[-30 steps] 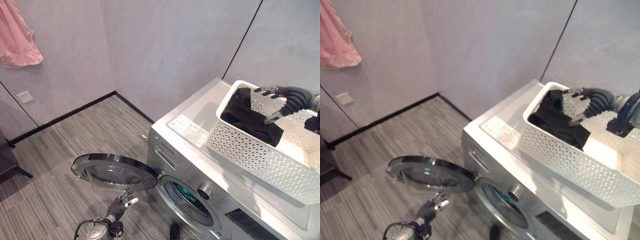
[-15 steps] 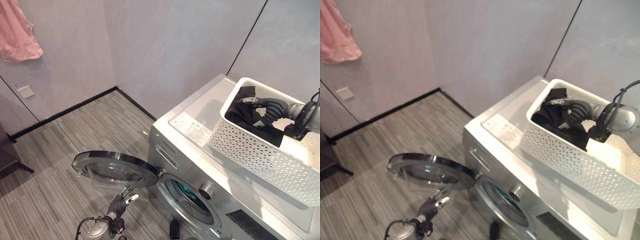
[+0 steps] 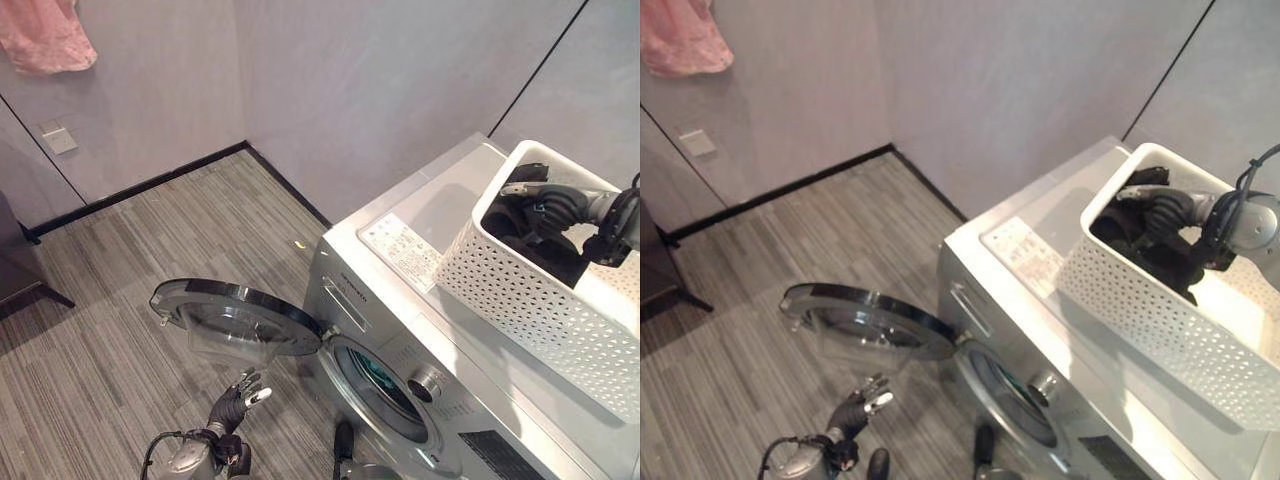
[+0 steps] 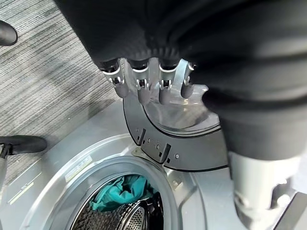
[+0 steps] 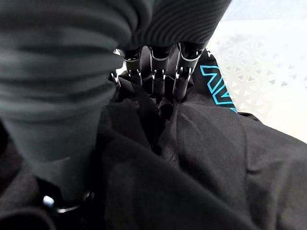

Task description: Grab the laundry basket,head to the washer,open it,put in the laundry and shut it.

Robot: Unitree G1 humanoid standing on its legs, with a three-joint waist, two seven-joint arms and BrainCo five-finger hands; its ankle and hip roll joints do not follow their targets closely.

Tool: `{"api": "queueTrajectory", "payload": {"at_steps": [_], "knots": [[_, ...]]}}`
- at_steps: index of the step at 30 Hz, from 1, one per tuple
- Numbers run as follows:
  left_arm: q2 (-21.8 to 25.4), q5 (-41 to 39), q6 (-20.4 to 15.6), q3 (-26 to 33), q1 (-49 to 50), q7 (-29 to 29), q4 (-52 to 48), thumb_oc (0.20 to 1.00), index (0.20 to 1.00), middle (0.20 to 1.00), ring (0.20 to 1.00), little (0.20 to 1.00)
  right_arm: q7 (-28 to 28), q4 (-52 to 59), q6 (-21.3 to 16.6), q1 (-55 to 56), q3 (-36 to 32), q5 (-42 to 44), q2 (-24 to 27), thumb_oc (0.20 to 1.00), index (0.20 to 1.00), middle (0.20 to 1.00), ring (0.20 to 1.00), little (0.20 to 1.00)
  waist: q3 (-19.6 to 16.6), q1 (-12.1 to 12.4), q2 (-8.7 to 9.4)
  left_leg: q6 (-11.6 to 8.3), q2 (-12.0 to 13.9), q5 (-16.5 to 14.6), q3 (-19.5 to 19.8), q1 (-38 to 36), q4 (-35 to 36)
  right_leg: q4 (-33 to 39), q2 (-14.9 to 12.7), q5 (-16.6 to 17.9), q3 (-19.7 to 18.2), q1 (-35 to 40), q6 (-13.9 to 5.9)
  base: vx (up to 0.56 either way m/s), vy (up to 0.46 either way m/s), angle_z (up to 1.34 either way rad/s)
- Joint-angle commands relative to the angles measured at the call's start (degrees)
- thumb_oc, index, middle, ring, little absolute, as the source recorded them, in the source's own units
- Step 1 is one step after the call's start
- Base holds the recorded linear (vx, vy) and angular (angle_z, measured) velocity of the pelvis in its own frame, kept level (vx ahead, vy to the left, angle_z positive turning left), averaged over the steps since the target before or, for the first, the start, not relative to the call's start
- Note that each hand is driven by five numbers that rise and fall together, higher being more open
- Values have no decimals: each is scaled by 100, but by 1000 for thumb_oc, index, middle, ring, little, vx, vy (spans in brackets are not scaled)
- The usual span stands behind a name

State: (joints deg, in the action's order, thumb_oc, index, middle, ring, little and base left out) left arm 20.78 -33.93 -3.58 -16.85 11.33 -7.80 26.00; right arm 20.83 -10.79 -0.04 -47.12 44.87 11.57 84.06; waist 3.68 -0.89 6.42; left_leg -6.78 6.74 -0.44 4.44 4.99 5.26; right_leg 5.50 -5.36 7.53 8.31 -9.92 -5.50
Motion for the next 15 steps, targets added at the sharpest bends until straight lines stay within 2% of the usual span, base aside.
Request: {"api": "queueTrajectory", "payload": {"at_steps": [1, 3, 4, 5, 11, 13, 15], "knots": [[208, -260, -264, -236, -506, -99, -394, 1000, 1000, 1000, 1000, 1000, 563, -191, 180, 654, 249, -515, -419, 1000, 1000, 1000, 1000, 1000, 571, 232, -90, 275, -125, 132, -88, 212, -26, -378, -124, -663, 177, 154, -161, -34, -31, -3], [277, -283, -238, -304, -493, -62, -522, 1000, 1000, 1000, 1000, 1000, 464, -604, 273, 1249, -270, -794, -948, 1000, 1000, 1000, 1000, 1000, 667, 244, -214, 292, -156, 176, -78, 373, -26, -375, -135, -639, 159, 5, -149, -33, -37, -5], [284, -297, -236, -324, -489, -46, -533, 1000, 1000, 1000, 1000, 1000, 402, -673, 274, 1384, -386, -845, -1041, 824, 824, 824, 824, 824, 673, 246, -235, 294, -166, 182, -82, 399, -26, -371, -138, -627, 148, -21, -148, -31, -30, 1], [306, -309, -209, -324, -486, -1, -547, 1000, 1000, 1000, 1000, 1000, 306, -843, 325, 1509, -569, -1055, -1284, 200, 200, 200, 200, 200, 689, 237, -286, 308, -180, 187, -103, 457, -26, -342, -143, -591, 110, -79, -150, -14, -14, 4], [285, -315, -163, -278, -452, 64, -562, 1000, 1000, 1000, 1000, 1000, 16, -948, 371, 1698, -1011, -1302, -1696, 200, 200, 200, 200, 200, 673, 208, -351, 339, -190, 179, -160, 501, -26, -302, -133, -561, 12, -145, -146, -2, -3, 1], [290, -315, -163, -284, -454, 64, -562, 1000, 1000, 1000, 1000, 1000, 16, -943, 372, 1717, -1030, -1305, -1695, 200, 200, 200, 200, 200, 673, 218, -348, 339, -190, 178, -163, 501, -26, -303, -132, -561, 9, -147, -145, 0, 0, 0], [249, -287, -142, -263, -423, 70, -550, 1000, 1000, 1000, 1000, 1000, -153, -783, 378, 1897, -1398, -1302, -1807, 200, 200, 200, 200, 200, 649, 180, -373, 365, -197, 159, -178, 484, -26, -304, -129, -569, -20, -142, -141, 0, 0, 0]]}}
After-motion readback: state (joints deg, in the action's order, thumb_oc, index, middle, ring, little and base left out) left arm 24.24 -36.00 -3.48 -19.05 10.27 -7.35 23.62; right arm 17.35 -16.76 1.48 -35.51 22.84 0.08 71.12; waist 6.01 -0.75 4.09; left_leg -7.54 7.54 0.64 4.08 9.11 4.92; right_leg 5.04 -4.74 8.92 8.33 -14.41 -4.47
